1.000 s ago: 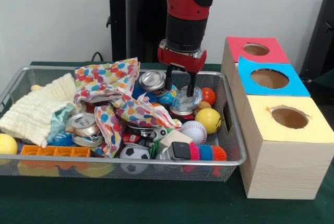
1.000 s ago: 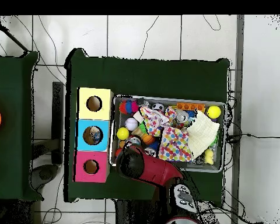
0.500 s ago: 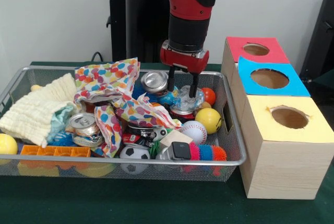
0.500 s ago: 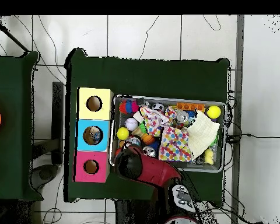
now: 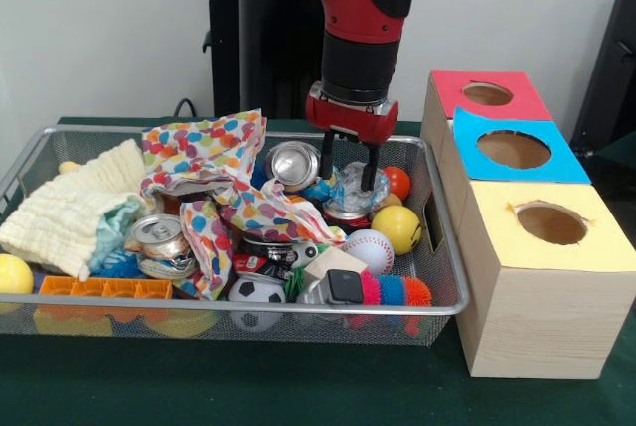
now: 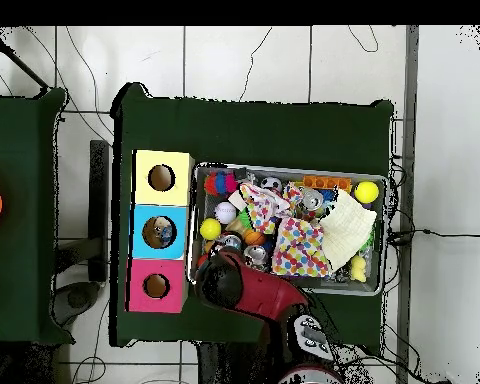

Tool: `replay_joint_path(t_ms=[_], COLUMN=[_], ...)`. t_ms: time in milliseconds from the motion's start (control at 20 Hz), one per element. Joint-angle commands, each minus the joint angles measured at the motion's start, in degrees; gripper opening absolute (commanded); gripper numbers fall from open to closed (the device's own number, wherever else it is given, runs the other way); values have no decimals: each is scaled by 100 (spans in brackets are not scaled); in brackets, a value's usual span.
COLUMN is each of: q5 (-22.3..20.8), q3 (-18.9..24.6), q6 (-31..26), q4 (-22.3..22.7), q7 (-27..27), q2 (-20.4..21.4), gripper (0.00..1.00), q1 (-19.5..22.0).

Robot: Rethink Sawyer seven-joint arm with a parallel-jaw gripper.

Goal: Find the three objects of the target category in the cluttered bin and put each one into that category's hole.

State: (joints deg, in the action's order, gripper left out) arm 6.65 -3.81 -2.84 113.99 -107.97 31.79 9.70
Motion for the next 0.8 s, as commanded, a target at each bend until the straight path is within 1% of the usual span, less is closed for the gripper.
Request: replay_joint_path(t_ms=[50, 200, 450, 800], q5=[-19, 54, 11, 54], q3=[668, 713, 845, 806], q6=[122, 114, 195, 128], q4=[184, 157, 194, 153], q7=[-966, -1023, -1008, -982], q2=[-212, -223, -292, -298], gripper=[100, 100, 100, 100], q1=[127, 61, 175, 99])
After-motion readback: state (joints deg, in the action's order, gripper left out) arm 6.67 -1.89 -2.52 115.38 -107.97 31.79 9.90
